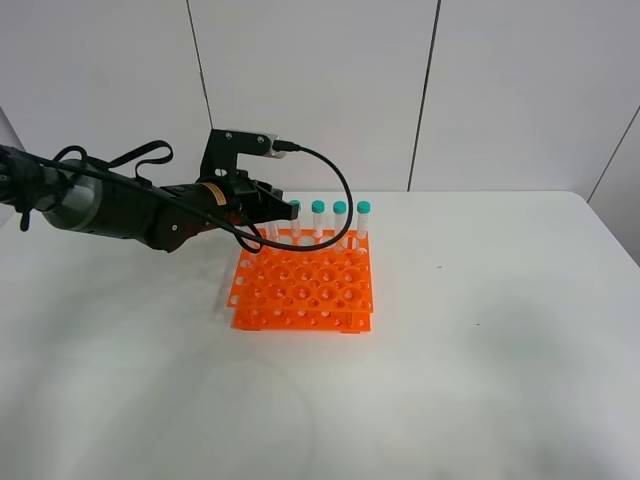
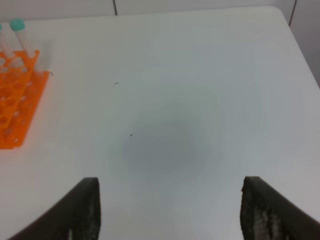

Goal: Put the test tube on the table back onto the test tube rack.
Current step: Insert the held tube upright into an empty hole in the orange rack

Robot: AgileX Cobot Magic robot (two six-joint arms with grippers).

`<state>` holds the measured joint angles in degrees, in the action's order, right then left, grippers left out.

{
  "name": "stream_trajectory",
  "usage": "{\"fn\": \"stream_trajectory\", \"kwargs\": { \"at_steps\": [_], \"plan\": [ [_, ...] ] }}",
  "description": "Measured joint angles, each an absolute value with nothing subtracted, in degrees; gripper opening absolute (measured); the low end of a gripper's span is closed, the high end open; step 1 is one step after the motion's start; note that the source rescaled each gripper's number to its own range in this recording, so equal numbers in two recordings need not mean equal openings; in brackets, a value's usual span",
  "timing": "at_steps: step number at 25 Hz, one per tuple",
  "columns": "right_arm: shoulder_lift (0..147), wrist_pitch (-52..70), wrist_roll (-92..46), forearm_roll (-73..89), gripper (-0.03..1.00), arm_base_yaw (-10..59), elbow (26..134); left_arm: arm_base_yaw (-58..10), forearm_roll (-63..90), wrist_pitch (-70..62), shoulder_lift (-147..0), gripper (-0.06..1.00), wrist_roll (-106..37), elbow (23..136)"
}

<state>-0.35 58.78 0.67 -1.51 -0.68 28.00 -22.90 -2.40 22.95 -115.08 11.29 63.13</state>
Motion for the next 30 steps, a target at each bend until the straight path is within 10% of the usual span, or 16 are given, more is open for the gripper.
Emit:
{"fn": "stream_trajectory", "kwargs": {
  "at_steps": [30],
  "plan": [
    [-0.35,58.78,0.67,-1.51,0.83,-0.68,28.00,-22.90,-2.40,21.99,-115.08,0.00,11.29,63.13]
  ]
}}
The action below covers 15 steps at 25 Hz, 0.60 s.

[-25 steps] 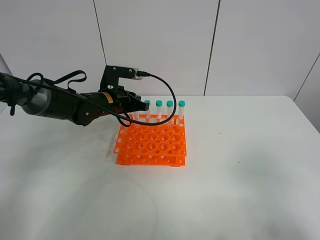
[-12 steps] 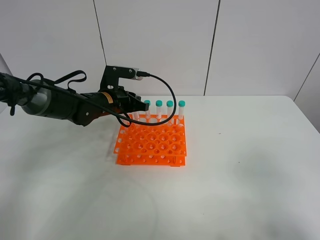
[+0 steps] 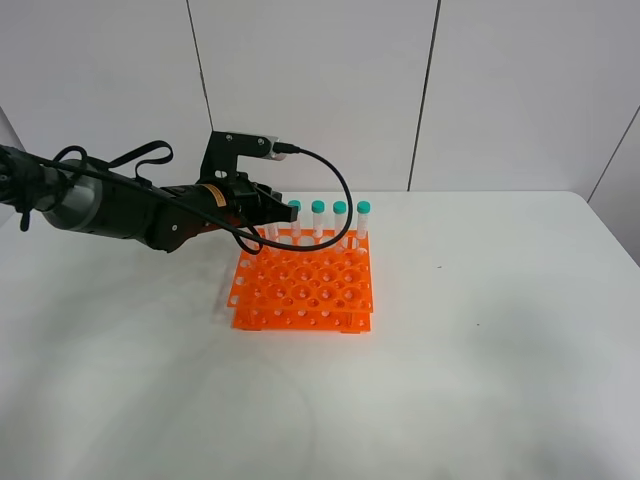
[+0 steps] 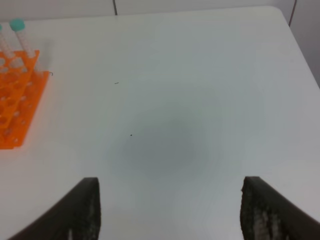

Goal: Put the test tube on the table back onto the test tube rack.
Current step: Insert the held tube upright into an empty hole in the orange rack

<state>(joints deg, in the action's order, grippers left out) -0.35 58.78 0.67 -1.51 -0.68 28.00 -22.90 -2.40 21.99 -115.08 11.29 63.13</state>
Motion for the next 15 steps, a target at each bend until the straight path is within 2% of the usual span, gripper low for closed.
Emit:
{"fn": "stream_trajectory", "kwargs": {
  "at_steps": [15],
  "plan": [
    [-0.35,58.78,0.67,-1.44,0.83,-0.68,28.00,-22.90,-2.40,24.68,-116.25,0.00,11.29,61.00]
  ]
}}
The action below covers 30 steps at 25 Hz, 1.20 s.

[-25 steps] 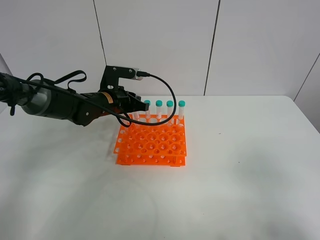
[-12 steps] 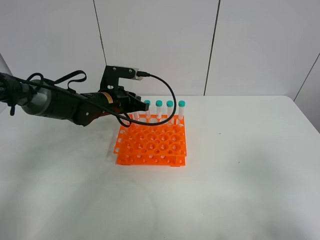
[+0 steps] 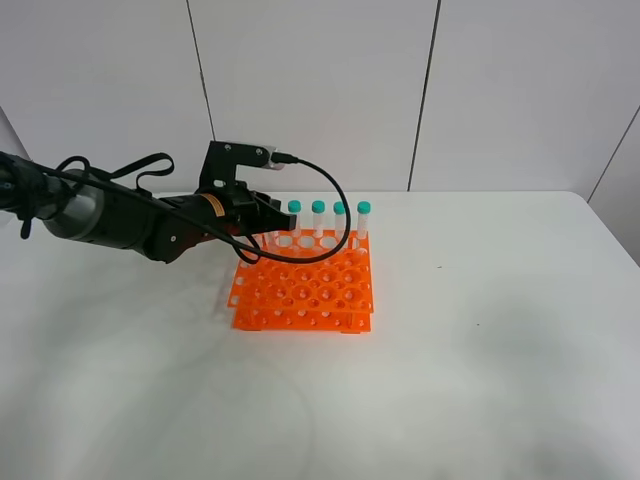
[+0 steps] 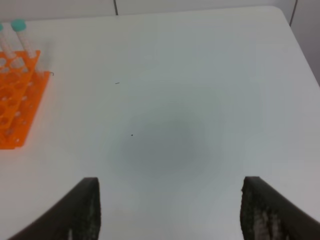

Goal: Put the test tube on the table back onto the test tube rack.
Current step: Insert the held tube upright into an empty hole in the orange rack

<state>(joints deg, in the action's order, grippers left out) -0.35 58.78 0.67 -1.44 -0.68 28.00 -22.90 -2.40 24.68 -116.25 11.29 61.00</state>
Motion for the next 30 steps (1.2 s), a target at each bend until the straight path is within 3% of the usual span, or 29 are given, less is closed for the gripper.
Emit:
{"fn": "stream_trajectory", "kwargs": {
  "at_steps": [30],
  "plan": [
    [-0.35,58.78,0.67,-1.40,0.83,-0.68,28.00,-23.24,-2.45,25.05,-116.86,0.00,11.29,61.00]
  ]
}}
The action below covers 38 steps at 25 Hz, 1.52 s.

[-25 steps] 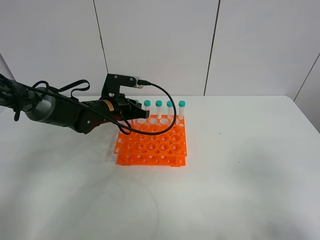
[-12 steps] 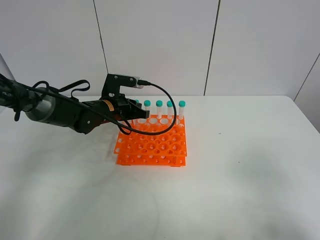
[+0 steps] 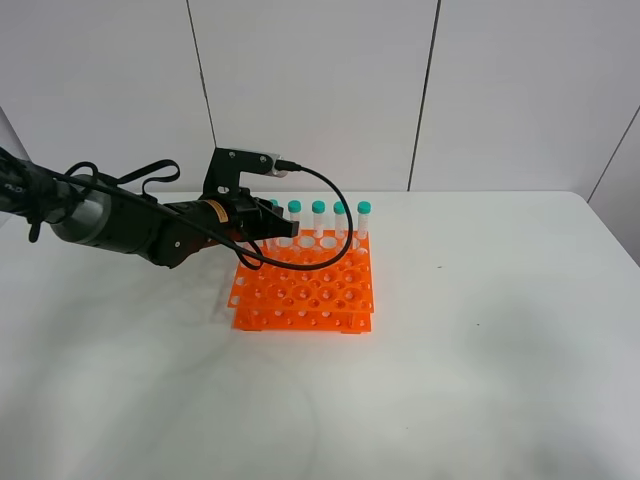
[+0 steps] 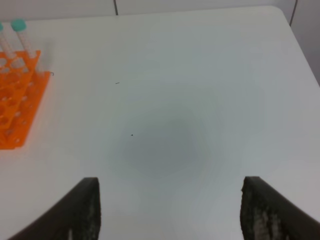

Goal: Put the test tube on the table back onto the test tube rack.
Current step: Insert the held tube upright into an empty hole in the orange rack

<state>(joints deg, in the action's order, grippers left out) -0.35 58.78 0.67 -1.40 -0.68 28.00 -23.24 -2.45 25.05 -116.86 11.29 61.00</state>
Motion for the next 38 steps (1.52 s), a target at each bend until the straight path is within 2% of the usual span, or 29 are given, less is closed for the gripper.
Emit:
{"fn": "stream_trajectory", "kwargs": {
  "at_steps": [26,28,30,32,38],
  "plan": [
    [-0.35,58.78,0.67,-1.40,0.83,-0.68,28.00,-23.24,-3.73,25.38,-118.88,0.00,11.24,61.00],
    [-0.35,58.78,0.67,-1.40,0.83,-0.68,28.00,-23.24,-4.07,25.67,-118.95,0.06,11.24,61.00],
    [-0.35,58.78,0.67,-1.40,0.83,-0.68,28.00,-23.24,-4.66,25.93,-118.95,0.23,11.31,61.00],
    [-0.35,58.78,0.67,-1.40,0.83,-0.68,28.00,-23.25,-4.80,25.86,-118.88,0.31,11.36,61.00],
    [-0.35,58.78,0.67,-1.40,0.83,-0.68,28.00,-23.84,-4.91,24.98,-116.37,0.36,11.52,61.00]
  ]
}}
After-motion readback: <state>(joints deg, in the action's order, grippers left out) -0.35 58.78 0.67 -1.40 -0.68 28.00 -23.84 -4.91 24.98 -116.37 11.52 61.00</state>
